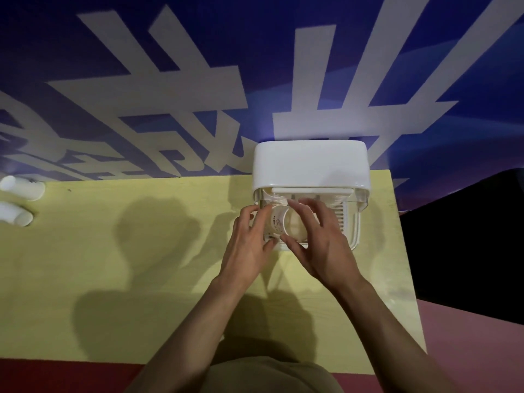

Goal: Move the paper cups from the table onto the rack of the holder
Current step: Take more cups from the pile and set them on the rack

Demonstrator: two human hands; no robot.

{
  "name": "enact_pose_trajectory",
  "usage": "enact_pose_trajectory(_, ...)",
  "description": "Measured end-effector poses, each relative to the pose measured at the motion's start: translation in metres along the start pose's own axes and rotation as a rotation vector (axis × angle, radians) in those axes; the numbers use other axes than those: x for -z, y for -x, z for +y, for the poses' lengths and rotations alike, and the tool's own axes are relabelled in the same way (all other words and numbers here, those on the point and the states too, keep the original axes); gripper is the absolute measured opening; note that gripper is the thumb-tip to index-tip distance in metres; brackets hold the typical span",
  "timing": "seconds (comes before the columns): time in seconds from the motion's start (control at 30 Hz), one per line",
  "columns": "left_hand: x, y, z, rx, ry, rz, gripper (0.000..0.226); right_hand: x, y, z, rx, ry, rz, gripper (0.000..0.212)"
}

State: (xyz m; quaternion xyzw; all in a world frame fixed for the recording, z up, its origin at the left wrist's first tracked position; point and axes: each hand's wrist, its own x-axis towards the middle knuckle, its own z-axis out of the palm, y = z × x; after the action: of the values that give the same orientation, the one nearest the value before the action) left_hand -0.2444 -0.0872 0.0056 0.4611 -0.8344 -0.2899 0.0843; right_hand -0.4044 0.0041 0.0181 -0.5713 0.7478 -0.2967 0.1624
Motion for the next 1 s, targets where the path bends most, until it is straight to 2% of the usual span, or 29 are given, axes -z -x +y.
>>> enact_pose_trajectory(0.2, 0.024, 0.013, -0.021, 0.053, 0.023, 0.053, 0.069, -0.031, -0.018, -0.005, 0.049, 0.123, -0.092, 0.07)
enact_pose_trajectory(0.37, 0.033, 0.027, -0.037, 0.084, 0.024, 0.07, 0.063, -0.05, -0.022, -0.001, -0.001, 0.227, -0.178, 0.067)
enact_pose_trajectory(0.7, 0.052, 0.059, -0.076, 0.138, 0.039, 0.059, 0.064, -0.051, -0.017, -0.015, -0.059, 0.219, -0.1, 0.075)
enact_pose_trajectory(0.87, 0.068, 0.067, -0.112, 0.148, 0.083, 0.073, 0.061, -0.059, -0.002, -0.055, -0.021, 0.22, -0.033, 0.062)
enact_pose_trajectory(1.0, 0.089, 0.067, -0.153, 0.173, 0.11, 0.071, 0.059, -0.09, 0.003, -0.109, 0.013, 0.195, -0.034, 0.05)
